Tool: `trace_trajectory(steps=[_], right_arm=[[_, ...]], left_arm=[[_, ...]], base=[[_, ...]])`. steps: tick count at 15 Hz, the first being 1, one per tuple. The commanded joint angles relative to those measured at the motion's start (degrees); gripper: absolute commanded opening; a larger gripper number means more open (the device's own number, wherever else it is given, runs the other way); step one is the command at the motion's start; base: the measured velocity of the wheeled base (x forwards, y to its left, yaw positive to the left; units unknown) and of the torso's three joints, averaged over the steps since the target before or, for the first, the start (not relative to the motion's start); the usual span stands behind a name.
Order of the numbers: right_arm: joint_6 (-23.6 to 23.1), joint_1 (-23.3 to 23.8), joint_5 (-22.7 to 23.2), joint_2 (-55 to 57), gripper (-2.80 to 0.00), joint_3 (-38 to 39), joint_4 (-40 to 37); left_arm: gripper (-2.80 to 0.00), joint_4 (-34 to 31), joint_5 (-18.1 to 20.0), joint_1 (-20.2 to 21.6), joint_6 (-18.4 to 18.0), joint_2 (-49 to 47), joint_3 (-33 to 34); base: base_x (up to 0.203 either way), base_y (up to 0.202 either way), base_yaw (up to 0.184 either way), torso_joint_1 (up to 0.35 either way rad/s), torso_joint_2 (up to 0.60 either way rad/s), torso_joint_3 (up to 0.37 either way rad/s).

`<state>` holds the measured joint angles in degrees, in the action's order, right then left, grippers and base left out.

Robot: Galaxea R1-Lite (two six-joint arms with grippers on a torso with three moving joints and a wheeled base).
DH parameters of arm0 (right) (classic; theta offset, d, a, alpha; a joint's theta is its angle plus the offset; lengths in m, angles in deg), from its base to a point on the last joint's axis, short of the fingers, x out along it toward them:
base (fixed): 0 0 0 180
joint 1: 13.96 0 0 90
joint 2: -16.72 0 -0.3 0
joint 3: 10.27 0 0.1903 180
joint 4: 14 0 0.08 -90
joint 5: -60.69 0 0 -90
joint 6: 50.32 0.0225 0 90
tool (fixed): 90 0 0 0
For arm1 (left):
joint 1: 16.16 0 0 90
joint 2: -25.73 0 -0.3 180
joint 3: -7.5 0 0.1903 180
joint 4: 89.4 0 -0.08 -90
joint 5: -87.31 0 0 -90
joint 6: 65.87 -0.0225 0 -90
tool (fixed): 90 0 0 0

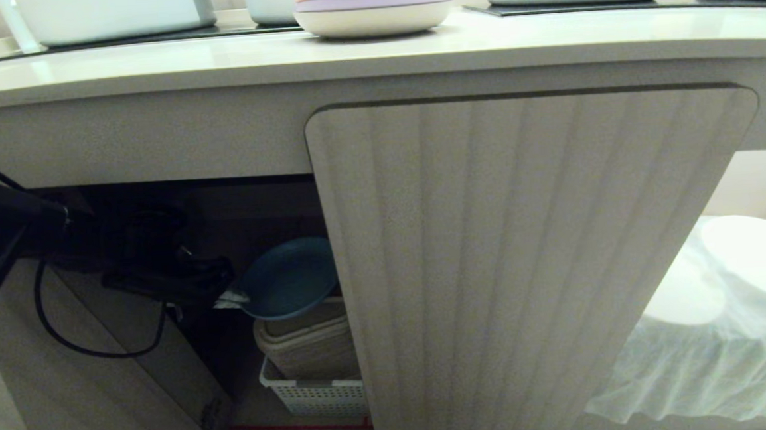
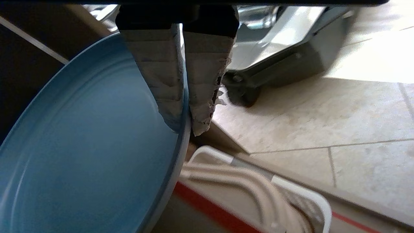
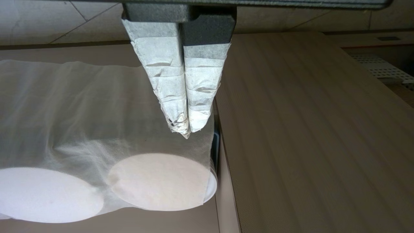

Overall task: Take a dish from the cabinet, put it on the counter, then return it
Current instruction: Put it back into the cabinet

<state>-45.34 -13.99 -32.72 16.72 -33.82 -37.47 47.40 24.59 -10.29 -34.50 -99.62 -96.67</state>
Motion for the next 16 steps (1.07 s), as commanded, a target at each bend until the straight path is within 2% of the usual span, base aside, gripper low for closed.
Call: trace_trajectory(steps=[1, 7, 10, 13, 16], right_arm=[[0.0, 0.0, 0.0, 0.0, -2.8, 0.0, 0.0], [0.0, 0.0, 0.0, 0.0, -2.8, 0.0, 0.0], [0.0, 0.0, 0.0, 0.0, -2.8, 0.0, 0.0], [0.0, -0.1, 0.0, 0.0, -2.8, 0.0, 0.0], [0.0, 0.0, 0.0, 0.0, -2.8, 0.0, 0.0]], left_arm=[[-2.8, -0.2, -0.3, 0.0, 1.1, -0.7, -1.2], [-2.8, -0.1, -5.4, -1.1, 1.6, -2.2, -2.6], [-2.8, -0.2, -5.7, -0.9, 1.8, -2.5, -3.3], [-2.8, -0.1, -6.6, -0.9, 4.0, -2.9, -4.7], [-2.8, -0.1, -7.7, -0.9, 4.5, -3.2, -5.0]], base=[[0.0, 0.0, 0.0, 0.0, 0.0, 0.0], [0.0, 0.0, 0.0, 0.0, 0.0, 0.0], [0.0, 0.0, 0.0, 0.0, 0.0, 0.0], [0.0, 0.0, 0.0, 0.0, 0.0, 0.0], [0.0, 0.0, 0.0, 0.0, 0.0, 0.0]])
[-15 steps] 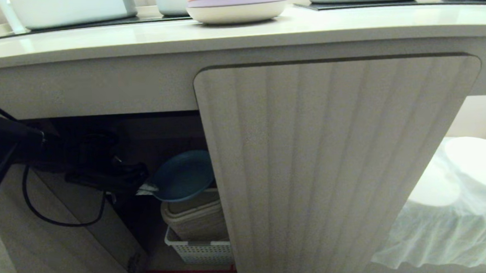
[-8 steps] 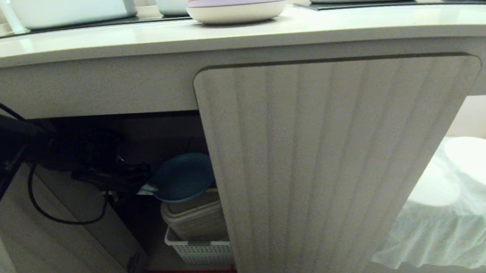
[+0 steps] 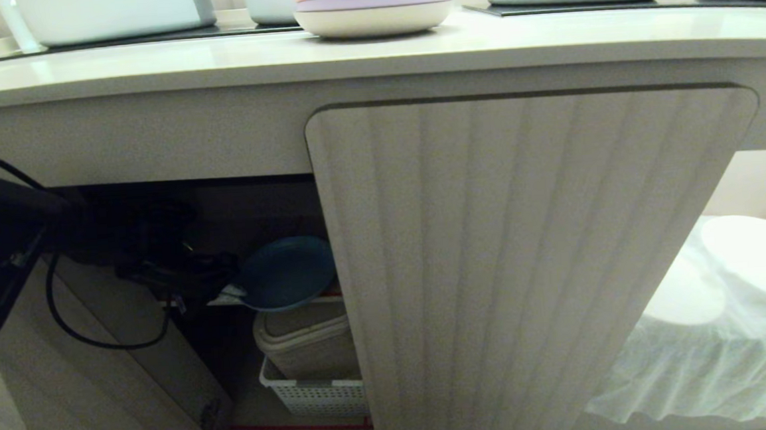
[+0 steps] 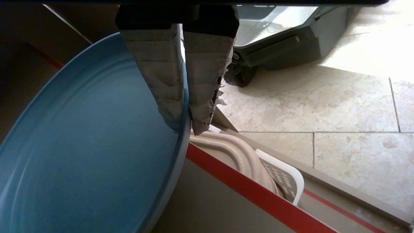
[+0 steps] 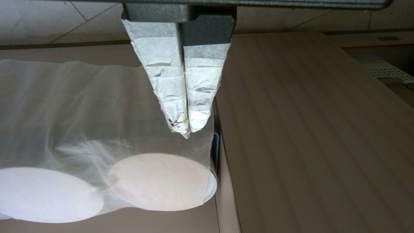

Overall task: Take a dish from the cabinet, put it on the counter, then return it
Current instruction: Put it back into the cabinet

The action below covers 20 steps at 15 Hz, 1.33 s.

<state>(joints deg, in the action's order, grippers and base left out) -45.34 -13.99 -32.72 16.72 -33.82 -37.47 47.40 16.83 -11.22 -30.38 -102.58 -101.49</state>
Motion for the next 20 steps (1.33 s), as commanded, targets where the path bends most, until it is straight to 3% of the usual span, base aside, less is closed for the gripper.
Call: trace_trajectory(steps=[1, 6, 20], right_arm=[[0.0, -0.1, 0.0, 0.0, -2.8, 0.0, 0.0], [0.0, 0.0, 0.0, 0.0, -2.8, 0.0, 0.0], [0.0, 0.0, 0.0, 0.0, -2.8, 0.0, 0.0]], left_arm=[[-2.8, -0.1, 0.2, 0.0, 0.5, -0.3, -0.2], [-2.8, 0.0, 0.1, -0.1, 3.0, -0.5, -1.9], [-2.8, -0.1, -1.6, -0.1, 3.2, -3.6, -5.3]], base=[[0.0, 0.0, 0.0, 0.0, 0.0, 0.0], [0.0, 0.0, 0.0, 0.0, 0.0, 0.0], [0.0, 0.0, 0.0, 0.0, 0.0, 0.0]])
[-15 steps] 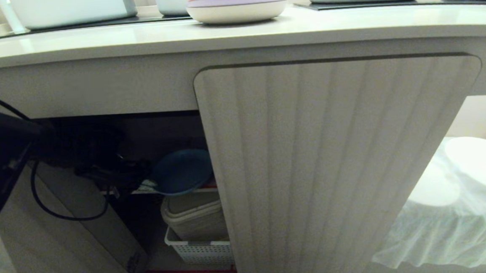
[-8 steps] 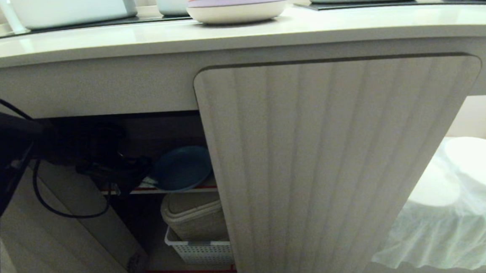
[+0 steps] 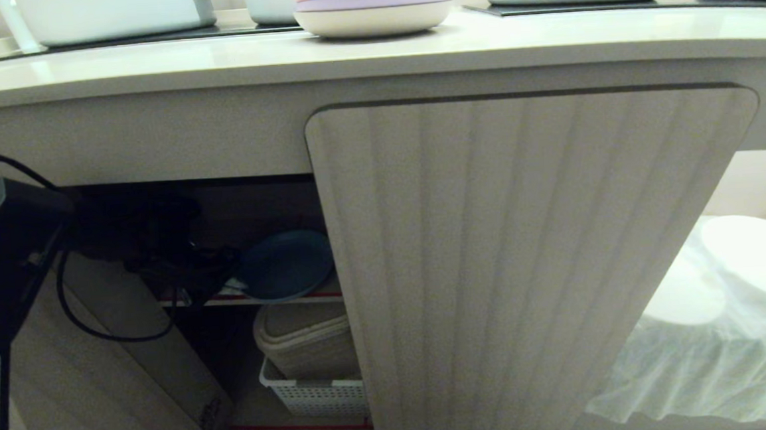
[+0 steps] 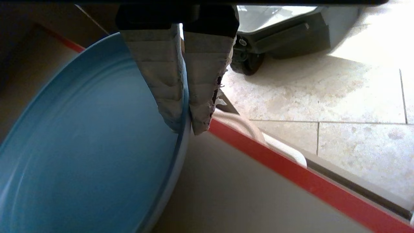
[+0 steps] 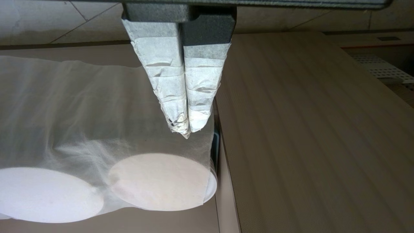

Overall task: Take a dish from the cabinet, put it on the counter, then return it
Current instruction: Put it back into the cabinet

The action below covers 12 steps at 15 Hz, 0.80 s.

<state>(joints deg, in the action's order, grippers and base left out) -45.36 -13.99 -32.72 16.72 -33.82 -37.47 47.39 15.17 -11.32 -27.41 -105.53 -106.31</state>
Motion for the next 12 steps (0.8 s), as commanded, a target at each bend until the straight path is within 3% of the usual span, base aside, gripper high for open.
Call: trace_trajectory(steps=[1, 12], right_arm=[[0.0, 0.0, 0.0, 0.0, -2.8, 0.0, 0.0], [0.0, -0.1, 0.0, 0.0, -2.8, 0.0, 0.0]], left_arm=[[-2.8, 0.0, 0.1, 0.1, 0.3, -0.9, -0.6], [-2.8, 0.0, -1.0, 0.1, 3.2, -2.1, -3.3]], base=[[0.0, 0.0, 0.0, 0.0, 0.0, 0.0], [0.0, 0.0, 0.0, 0.0, 0.0, 0.0]])
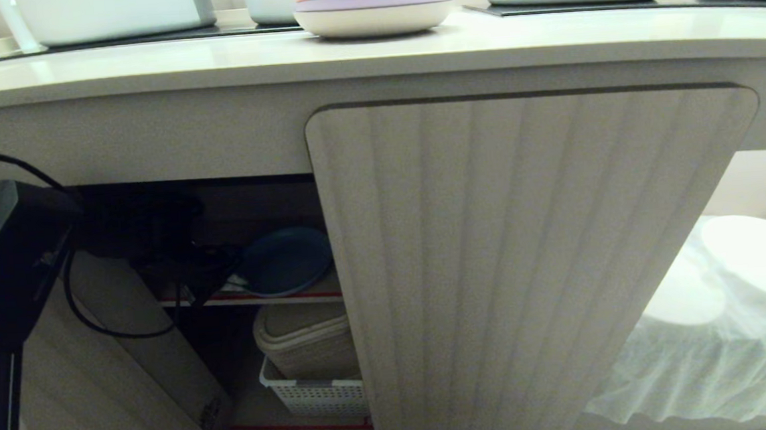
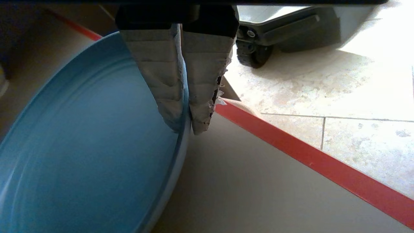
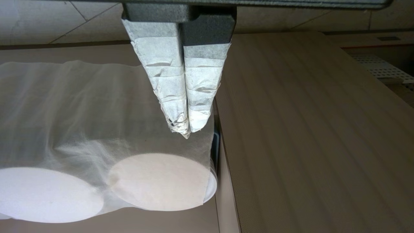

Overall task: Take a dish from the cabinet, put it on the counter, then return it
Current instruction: Put it back into the cabinet

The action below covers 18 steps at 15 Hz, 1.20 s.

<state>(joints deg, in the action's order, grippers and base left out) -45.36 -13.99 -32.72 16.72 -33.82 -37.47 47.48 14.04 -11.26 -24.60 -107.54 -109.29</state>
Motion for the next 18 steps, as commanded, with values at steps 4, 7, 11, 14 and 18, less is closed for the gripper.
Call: trace_trajectory(steps=[4, 7, 11, 14, 18], right_arm=[[0.0, -0.1, 0.0, 0.0, -2.8, 0.0, 0.0], [0.0, -0.1, 0.0, 0.0, -2.8, 0.0, 0.0], [0.0, 0.0, 0.0, 0.0, -2.8, 0.0, 0.0], [0.0, 0.0, 0.0, 0.0, -2.8, 0.0, 0.0], [0.0, 0.0, 0.0, 0.0, -2.8, 0.0, 0.0]], left_arm=[[-2.8, -0.2, 0.1, 0.1, 1.2, -0.6, -1.3], [-2.8, -0.1, 0.1, 0.2, 1.3, -1.0, -1.4], [-2.8, -0.2, -0.5, 0.4, 2.4, -2.1, -3.2], [-2.8, -0.2, -2.8, 0.3, 2.6, -3.1, -4.3], [-2.8, -0.2, -2.8, 0.3, 3.5, -3.1, -4.7]], base=[[0.0, 0.0, 0.0, 0.0, 0.0, 0.0], [0.0, 0.0, 0.0, 0.0, 0.0, 0.0], [0.0, 0.0, 0.0, 0.0, 0.0, 0.0], [0.0, 0.0, 0.0, 0.0, 0.0, 0.0], [0.0, 0.0, 0.0, 0.0, 0.0, 0.0]])
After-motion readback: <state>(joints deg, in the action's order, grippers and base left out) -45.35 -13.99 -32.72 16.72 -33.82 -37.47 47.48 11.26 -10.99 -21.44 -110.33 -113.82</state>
